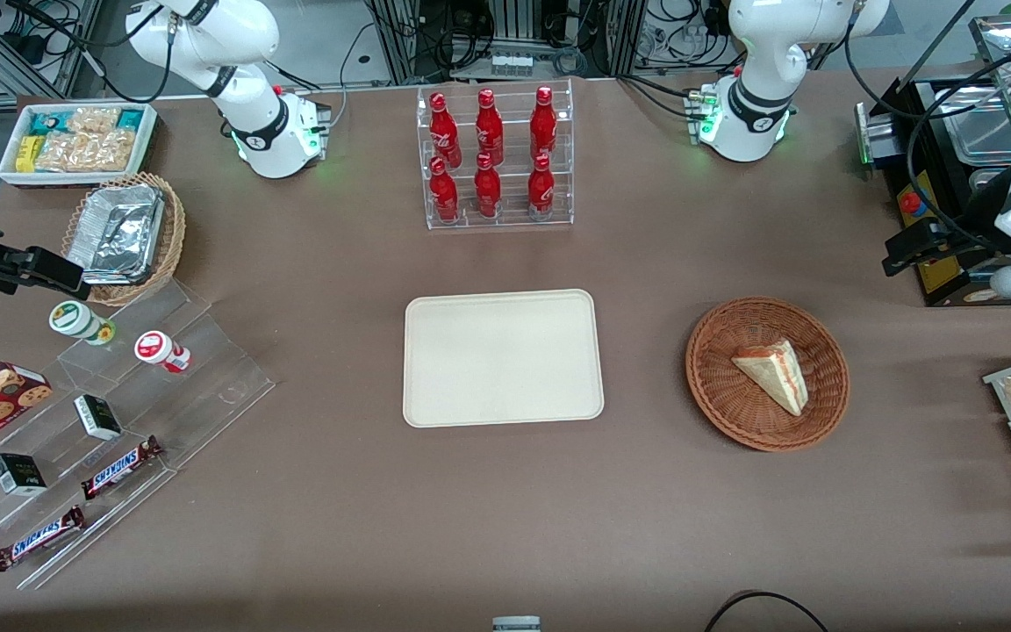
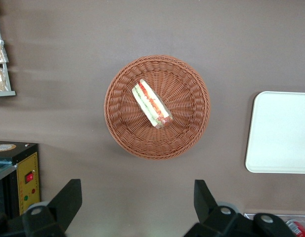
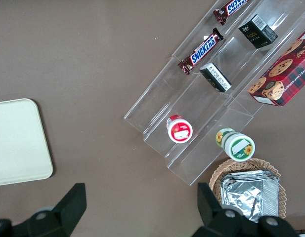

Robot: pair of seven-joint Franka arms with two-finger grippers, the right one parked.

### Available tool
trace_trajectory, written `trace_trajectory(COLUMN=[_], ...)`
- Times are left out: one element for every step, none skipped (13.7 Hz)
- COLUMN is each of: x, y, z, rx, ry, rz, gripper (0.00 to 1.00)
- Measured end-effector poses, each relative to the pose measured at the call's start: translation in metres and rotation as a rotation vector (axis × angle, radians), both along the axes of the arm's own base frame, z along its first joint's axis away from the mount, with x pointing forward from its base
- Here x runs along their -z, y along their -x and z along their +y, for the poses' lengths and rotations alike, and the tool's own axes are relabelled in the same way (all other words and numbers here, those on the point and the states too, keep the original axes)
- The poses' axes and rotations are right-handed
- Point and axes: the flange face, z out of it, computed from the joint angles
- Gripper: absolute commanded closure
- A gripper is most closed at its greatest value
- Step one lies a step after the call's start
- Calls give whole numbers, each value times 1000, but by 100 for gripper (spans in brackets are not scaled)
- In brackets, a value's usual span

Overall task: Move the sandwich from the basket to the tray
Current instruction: 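Move the left gripper down over the sandwich in the wicker basket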

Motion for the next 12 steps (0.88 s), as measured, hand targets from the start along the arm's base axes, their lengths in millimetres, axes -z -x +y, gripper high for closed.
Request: trace_trajectory(x=[0,0,0,1,2,5,12,23,36,52,71,89], y=[0,1,2,2,2,1,-2,-6,-12,-20,-27,-33], z=[-1,-3,-4,-5,-5,-4,-5,-6,-7,-7,-8,-8], rx=[10,21,29,33,36,39,43,47,49,50,44,23], ry=[0,0,0,-1,-8,-25,-40,-46,-48,-48,-48,-48], rz=[3,8,11,13,15,22,35,52,68,74,71,62], gripper=[0,0,0,0,0,0,0,0,0,0,0,0])
